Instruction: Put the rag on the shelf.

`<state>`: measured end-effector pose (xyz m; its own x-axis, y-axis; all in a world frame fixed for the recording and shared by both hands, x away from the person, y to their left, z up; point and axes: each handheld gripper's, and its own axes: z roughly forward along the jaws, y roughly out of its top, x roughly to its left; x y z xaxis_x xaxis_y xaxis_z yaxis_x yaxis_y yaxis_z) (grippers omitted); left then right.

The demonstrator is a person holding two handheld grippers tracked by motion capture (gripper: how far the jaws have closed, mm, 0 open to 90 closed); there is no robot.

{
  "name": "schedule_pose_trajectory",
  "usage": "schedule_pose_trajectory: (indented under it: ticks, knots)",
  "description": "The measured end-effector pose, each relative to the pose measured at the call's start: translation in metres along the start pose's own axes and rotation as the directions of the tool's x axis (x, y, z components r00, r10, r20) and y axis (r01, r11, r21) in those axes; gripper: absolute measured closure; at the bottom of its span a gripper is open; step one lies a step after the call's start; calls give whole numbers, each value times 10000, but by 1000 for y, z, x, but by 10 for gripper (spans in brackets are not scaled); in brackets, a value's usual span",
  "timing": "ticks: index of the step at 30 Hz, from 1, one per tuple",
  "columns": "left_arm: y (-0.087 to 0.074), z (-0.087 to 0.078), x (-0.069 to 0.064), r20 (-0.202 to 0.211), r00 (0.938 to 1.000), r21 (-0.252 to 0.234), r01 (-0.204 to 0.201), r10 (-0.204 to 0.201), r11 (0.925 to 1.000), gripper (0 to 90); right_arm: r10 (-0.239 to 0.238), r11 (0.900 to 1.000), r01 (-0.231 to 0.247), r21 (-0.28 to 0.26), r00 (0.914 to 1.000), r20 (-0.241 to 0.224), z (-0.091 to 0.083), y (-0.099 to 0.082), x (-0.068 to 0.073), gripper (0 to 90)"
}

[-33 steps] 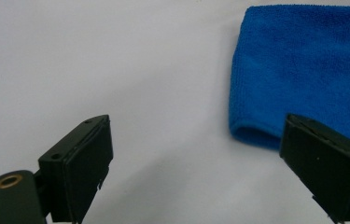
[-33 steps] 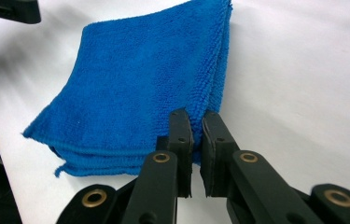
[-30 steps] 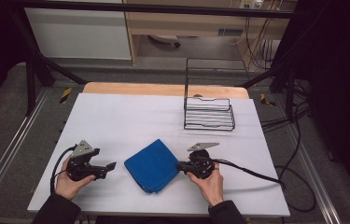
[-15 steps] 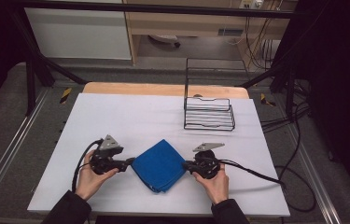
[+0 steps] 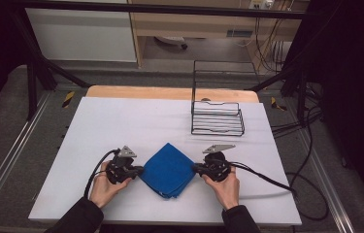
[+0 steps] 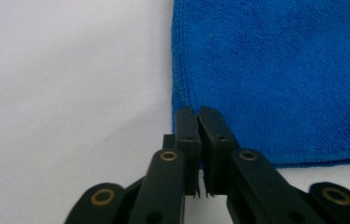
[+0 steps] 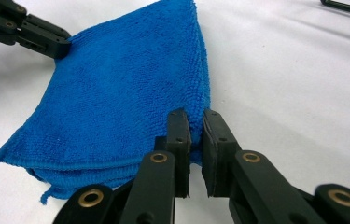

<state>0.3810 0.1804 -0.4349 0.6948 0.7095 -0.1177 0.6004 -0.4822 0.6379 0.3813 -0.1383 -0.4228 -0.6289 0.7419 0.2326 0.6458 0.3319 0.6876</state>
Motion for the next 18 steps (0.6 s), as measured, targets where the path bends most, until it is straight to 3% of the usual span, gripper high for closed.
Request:
schedule_pose_trajectory:
  ticks: [3,8,11,13,18]
  knots:
    - [0,-1,-4,13,10000,-45,63,-63,10000,879,-25,10000,25,44,10000,46,-3,4,-3,828]
    - [1,-1,-23,451,9984,-284,351,-338,9990,879,-149,9997,141,224,9993,351,-10,16,-16,821]
    - [1,1,-31,346,9990,-360,302,-290,9989,878,-247,9994,235,273,9986,466,-8,21,-23,815]
    - [1,5,-36,154,9992,-535,384,-377,9978,871,-385,9993,384,38,9983,445,-1,28,-33,817]
    - [0,9,-38,7,9992,-891,389,-390,9953,860,-650,9972,674,-324,9953,712,13,32,-40,822]
